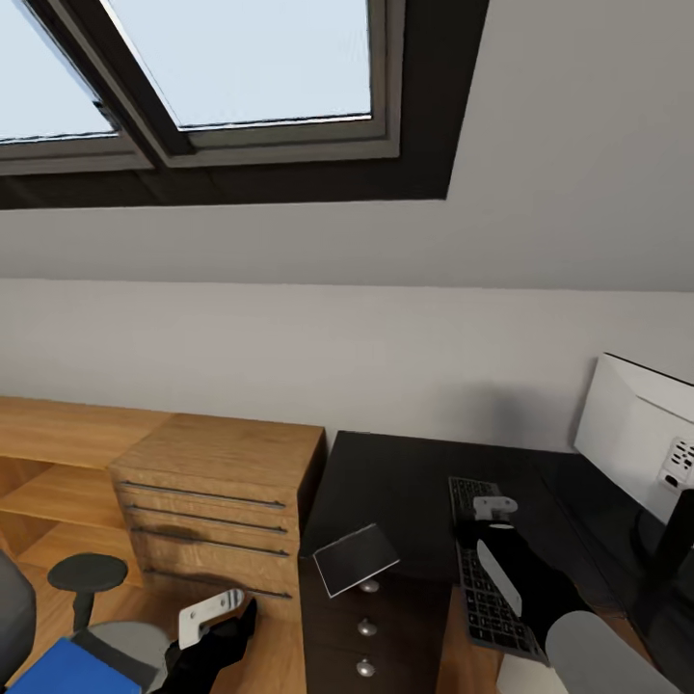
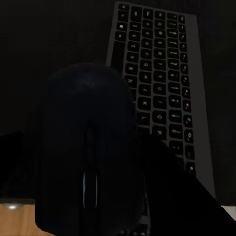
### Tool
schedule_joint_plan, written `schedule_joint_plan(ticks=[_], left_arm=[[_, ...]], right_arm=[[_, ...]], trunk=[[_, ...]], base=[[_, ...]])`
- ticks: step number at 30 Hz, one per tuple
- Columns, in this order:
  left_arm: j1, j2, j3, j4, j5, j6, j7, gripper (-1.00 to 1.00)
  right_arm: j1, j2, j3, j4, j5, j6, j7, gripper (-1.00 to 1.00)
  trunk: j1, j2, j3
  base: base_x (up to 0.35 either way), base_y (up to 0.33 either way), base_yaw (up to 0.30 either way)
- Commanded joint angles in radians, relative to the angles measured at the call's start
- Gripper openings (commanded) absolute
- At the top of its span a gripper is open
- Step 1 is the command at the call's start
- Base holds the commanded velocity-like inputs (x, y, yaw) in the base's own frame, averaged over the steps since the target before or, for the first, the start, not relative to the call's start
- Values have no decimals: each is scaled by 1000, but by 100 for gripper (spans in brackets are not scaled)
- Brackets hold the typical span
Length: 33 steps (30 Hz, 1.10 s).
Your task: In the bedroom, organize the workspace by keeping the computer under the desk, ensuring the monitor is on the desk, placing the keyboard on the desk next to the monitor, placing the mouse on the desk next to the keyboard, moving the folder from the swivel chair onto the desk next to the mouse, stacking the notebook on top of the folder with the pen on top of the notebook, and positioning the swivel chair next to the desk.
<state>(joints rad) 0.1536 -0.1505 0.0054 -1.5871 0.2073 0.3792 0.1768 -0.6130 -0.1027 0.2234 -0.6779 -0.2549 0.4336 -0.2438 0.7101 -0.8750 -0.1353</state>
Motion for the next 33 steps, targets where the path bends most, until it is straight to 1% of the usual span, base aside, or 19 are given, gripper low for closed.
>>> schedule_joint_plan(ticks=[1,9,28,33], left_arm=[[0,-1,0,-1,11,5,5,100],[0,0,0,-1,11,7,4,100],[0,-1,-1,-1,11,7,4,100],[0,-1,-3,-2,12,4,4,100]], right_arm=[[0,-2,10,-3,-14,4,-11,-100],[1,-1,12,-14,-16,5,-11,-100],[1,-2,12,-12,-17,5,-11,-100],[1,-3,10,-6,-15,2,-9,-100]], trunk=[[1,-1,-1],[1,-1,-1],[1,-1,-1],[1,-1,-1]], base=[[165,0,0],[148,0,13],[4,0,256],[120,0,79]])
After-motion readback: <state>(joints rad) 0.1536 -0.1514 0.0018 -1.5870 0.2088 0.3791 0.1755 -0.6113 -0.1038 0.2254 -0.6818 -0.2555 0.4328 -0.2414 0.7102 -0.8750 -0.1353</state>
